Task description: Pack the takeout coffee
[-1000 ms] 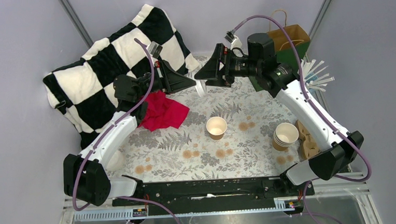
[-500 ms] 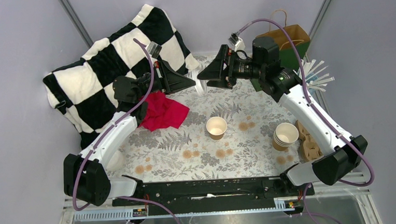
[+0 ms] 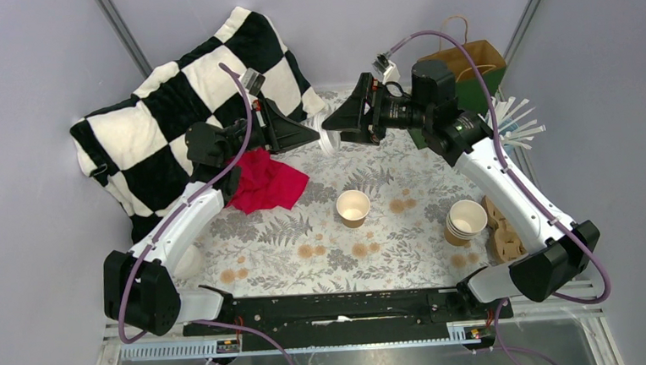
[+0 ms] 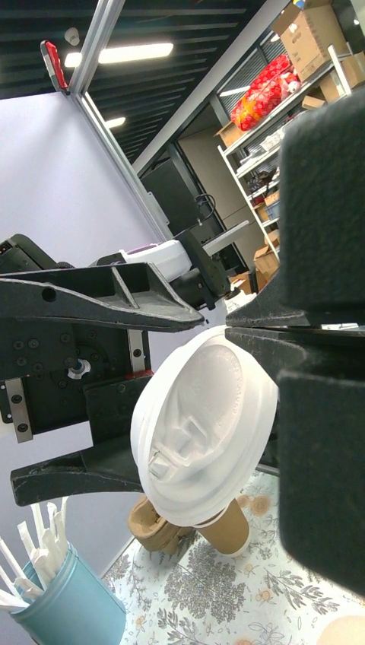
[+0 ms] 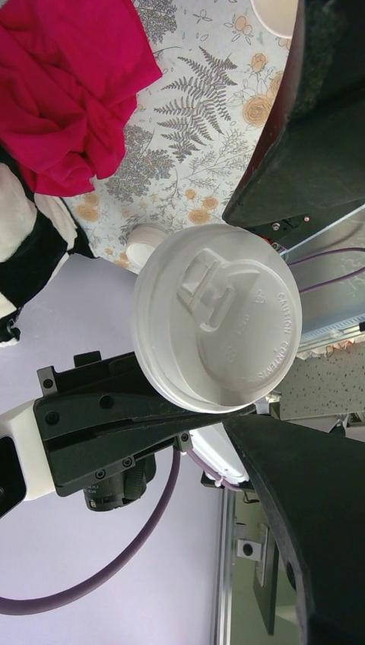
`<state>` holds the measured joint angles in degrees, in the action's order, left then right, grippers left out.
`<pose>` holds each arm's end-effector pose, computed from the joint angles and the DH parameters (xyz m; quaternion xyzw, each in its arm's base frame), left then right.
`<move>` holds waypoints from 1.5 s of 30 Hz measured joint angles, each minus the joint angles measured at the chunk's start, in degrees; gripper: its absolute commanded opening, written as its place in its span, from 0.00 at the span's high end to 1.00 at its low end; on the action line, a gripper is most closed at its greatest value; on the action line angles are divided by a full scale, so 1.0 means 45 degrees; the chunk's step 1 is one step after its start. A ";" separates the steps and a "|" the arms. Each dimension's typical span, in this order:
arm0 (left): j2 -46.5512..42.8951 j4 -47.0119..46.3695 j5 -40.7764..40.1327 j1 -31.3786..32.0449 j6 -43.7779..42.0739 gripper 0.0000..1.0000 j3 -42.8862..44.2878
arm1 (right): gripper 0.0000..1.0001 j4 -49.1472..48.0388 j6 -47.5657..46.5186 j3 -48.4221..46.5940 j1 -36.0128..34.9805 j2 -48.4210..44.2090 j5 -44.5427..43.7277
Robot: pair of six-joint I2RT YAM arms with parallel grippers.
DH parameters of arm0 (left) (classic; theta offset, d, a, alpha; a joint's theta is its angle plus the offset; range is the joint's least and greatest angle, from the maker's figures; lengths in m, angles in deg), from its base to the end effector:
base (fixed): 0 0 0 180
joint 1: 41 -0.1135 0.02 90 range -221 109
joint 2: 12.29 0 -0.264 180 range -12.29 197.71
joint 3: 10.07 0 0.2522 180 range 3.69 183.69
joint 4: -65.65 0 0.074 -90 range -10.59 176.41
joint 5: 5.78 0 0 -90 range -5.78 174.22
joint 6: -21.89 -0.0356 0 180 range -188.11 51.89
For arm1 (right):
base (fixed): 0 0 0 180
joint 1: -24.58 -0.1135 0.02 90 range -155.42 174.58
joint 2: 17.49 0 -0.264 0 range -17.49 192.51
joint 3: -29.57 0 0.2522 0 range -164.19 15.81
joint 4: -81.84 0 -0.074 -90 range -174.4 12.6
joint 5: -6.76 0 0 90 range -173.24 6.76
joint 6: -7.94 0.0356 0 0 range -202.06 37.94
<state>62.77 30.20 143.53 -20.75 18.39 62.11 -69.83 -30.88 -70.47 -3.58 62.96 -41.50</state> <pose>0.2535 -0.1262 0.4055 0.1352 0.5868 -0.7535 0.2639 0.2649 0.1687 0.4431 -0.0858 0.7412 0.5965 0.2958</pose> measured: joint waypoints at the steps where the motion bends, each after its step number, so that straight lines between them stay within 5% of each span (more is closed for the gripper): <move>1: 0.0000 0.0058 0.0000 0.0000 -0.0039 1.00 0.0000 | 0.00 0.0000 -0.0005 0.0000 0.0000 0.0000 -0.0005; 45: 0.0000 0.1030 -0.0049 0.0000 -0.0612 1.00 0.0165 | 0.14 0.0991 -0.0612 -0.0860 -0.0015 0.0680 0.0189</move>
<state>62.77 34.83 143.31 -20.75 15.64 62.85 -65.38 -33.63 -74.34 -3.65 66.02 -40.65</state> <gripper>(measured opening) 0.004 0.873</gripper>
